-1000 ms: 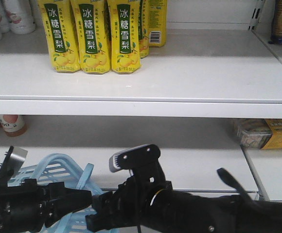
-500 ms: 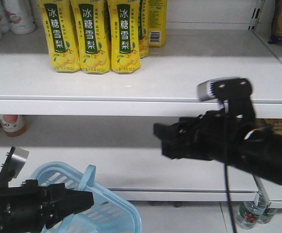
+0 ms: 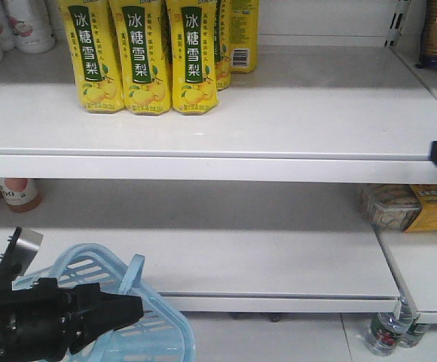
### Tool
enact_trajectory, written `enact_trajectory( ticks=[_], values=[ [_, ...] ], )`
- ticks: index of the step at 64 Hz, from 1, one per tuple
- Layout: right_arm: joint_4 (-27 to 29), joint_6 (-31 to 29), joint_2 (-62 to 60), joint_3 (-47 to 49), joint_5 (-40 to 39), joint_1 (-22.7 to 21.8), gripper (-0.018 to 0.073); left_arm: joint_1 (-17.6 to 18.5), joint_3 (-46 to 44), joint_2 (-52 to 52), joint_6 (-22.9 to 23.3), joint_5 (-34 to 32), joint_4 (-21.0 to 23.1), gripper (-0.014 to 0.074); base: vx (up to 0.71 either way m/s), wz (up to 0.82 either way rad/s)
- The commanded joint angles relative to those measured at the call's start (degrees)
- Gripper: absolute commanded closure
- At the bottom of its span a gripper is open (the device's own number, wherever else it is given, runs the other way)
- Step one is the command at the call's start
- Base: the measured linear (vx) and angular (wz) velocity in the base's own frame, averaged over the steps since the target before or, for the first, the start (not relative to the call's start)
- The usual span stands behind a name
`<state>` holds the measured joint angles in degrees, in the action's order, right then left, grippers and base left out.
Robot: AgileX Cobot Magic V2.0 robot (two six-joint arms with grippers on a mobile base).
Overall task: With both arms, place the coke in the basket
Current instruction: 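Open the right gripper and withdraw it up from the basket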
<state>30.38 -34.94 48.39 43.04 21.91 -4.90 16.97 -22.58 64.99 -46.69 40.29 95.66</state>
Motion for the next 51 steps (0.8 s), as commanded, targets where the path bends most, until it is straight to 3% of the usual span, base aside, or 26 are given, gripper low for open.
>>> enact_trajectory(
  ticks=[1, 10, 30, 51],
  values=[
    [-1.56, -0.02, -4.57, 1.45, -2.01, -5.83, 0.0104, 0.16, -1.97, -1.41, -0.15, 3.88, 6.53, 0.0602, 0.0, 0.0],
    [-1.63, -1.06, -10.4, 1.45, -2.27, -8.75, 0.0104, 0.16, -1.97, -1.41, -0.15, 3.88, 6.53, 0.0602, 0.0, 0.0],
    [-1.56, -4.64, -19.73, -1.26, 2.99, -8.77, 0.0104, 0.16, -1.97, -1.41, -0.15, 3.88, 6.53, 0.0602, 0.0, 0.0],
    [7.58, -4.5, -27.91, -24.95, -16.69, -8.77, 0.0104, 0.16, -1.97, -1.41, -0.15, 3.88, 6.53, 0.0602, 0.0, 0.0]
  ],
)
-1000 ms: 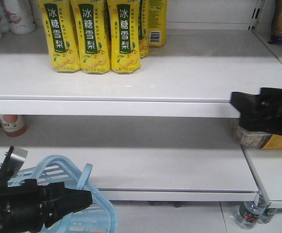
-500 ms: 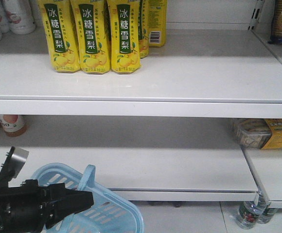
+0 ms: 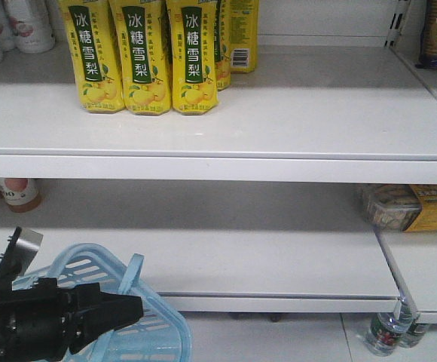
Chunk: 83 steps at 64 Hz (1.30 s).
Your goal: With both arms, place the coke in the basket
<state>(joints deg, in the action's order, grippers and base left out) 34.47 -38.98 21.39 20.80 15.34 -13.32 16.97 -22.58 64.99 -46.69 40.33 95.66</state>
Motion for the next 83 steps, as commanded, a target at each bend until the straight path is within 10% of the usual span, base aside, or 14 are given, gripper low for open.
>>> enact_trajectory(
  ticks=[1, 37, 59, 83],
  values=[
    [3.83, -0.46, -1.07, -3.43, -10.78, -0.34, 0.0104, 0.16, -1.97, -1.41, -0.15, 3.84, 6.53, 0.0602, 0.0, 0.0],
    [4.88, -0.6, -1.22, -8.76, -16.53, -0.34, 0.0122, 0.16, -1.97, -1.41, -0.15, 3.84, 6.53, 0.0602, 0.0, 0.0],
    [4.99, -0.6, -1.22, -8.76, -15.34, -0.34, 0.0578, 0.16, -1.97, -1.41, -0.15, 3.84, 6.53, 0.0602, 0.0, 0.0],
    [4.99, -0.53, -1.22, -8.76, -15.34, -0.34, 0.0568, 0.16, -1.97, -1.41, -0.15, 3.84, 6.53, 0.0602, 0.0, 0.0]
  ],
)
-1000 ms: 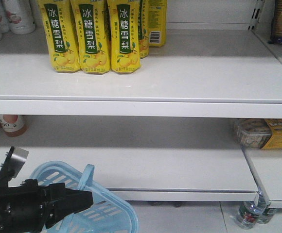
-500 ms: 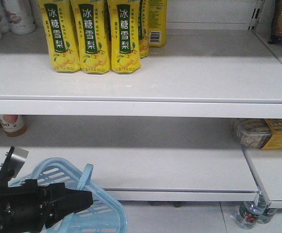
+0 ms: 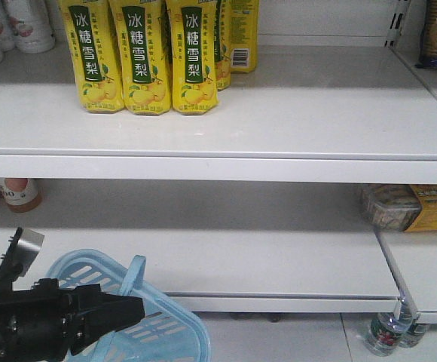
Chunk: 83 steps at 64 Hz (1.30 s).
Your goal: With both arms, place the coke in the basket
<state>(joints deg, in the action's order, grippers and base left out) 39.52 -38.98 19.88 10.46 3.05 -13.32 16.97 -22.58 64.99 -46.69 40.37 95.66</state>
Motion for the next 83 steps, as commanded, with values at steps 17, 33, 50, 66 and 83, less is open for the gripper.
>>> enact_trajectory(
  ticks=[17, 33, 50, 66, 83],
  values=[
    [-0.06, -0.53, 0.29, 1.59, -3.05, -0.34, 0.0568, 0.16, -1.97, -1.41, -0.15, 3.8, 6.53, 0.0602, 0.0, 0.0],
    [-0.06, -0.53, 0.29, 1.59, -3.05, -0.34, 0.0568, 0.16, -1.97, -1.41, -0.15, 3.8, 6.53, 0.0602, 0.0, 0.0],
    [-0.06, -0.53, 0.29, 1.59, -3.05, -0.34, 0.0568, 0.16, -1.97, -6.15, -1.35, 1.23, 4.69, 0.0602, 0.0, 0.0],
    [-0.06, -0.53, 0.29, 1.59, -3.05, -0.34, 0.0568, 0.16, 0.86, -19.95, -1.32, -4.83, -5.78, 0.0602, 0.0, 0.0],
    [-0.06, -0.53, 0.29, 1.59, -3.05, -0.34, 0.0568, 0.16, 3.38, -37.44, -1.19, -13.32, -18.68, 0.0602, 0.0, 0.0]
  ],
)
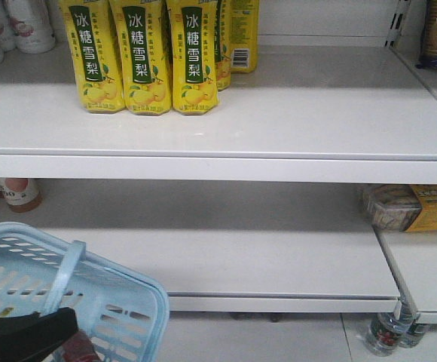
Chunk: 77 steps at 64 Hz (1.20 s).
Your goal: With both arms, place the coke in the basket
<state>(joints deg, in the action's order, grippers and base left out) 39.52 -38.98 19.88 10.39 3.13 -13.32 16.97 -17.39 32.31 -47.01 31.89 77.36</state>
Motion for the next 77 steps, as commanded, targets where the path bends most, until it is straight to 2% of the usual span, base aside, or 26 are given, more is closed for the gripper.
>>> enact_trajectory(
  ticks=[1, 9, 15, 21, 28, 36, 43, 52, 58, 71, 77],
  values=[
    [-0.06, -0.53, 0.29, 1.66, -3.13, -0.34, 0.0568, 0.16, -1.82, -5.46, -0.81, -5.33, -1.07, 0.0602, 0.0, 0.0],
    [-0.06, -0.53, 0.29, 1.66, -3.13, -0.34, 0.0568, 0.16, -1.82, -10.97, 3.94, -9.11, -8.24, 0.0602, 0.0, 0.0],
    [-0.06, -0.53, 0.29, 1.66, -3.13, -0.34, 0.0568, 0.16, -1.82, -14.03, 11.43, -11.13, -17.19, 0.0602, 0.0, 0.0],
    [-0.06, -0.58, 0.29, 1.66, -3.13, -0.34, 0.0569, 0.16, -1.82, -15.82, 20.77, -11.82, -27.16, 0.0602, 0.0, 0.0],
    [-0.06, -0.58, 0.29, 1.66, -3.13, -0.34, 0.0569, 0.16, -1.7, -17.41, 35.0, -11.75, -41.71, 0.0602, 0.0, 0.0],
    [-0.06, -0.58, 0.29, 1.66, -3.13, -0.34, 0.0569, 0.16, 0.45, -19.34, 49.96, -13.35, -55.61, 0.0602, 0.0, 0.0],
    [-0.06, -0.58, 0.29, 1.66, -3.13, -0.34, 0.0569, 0.16, 4.21, -21.38, 59.42, -16.73, -64.46, 0.0602, 0.0, 0.0],
    [-0.06, -0.58, 0.29, 1.66, -3.13, -0.34, 0.0569, 0.16, 9.57, -23.95, 65.61, -23.05, -74.82, 0.0602, 0.0, 0.0],
    [-0.06, -0.58, 0.29, 1.66, -3.13, -0.34, 0.0569, 0.16, 13.01, -24.81, 66.63, -28.35, -80.21, 0.0602, 0.0, 0.0],
    [-0.06, -0.58, 0.29, 1.66, -3.13, -0.34, 0.0569, -0.4, 17.81, -24.75, 66.57, -38.56, -85.02, 0.0602, 0.0, 0.0],
    [-0.06, -0.58, 0.29, 1.66, -3.13, -0.34, 0.0569, -2.07, 17.89, -24.75, 66.48, -38.43, -85.02, 0.0602, 0.0, 0.0]
  ],
)
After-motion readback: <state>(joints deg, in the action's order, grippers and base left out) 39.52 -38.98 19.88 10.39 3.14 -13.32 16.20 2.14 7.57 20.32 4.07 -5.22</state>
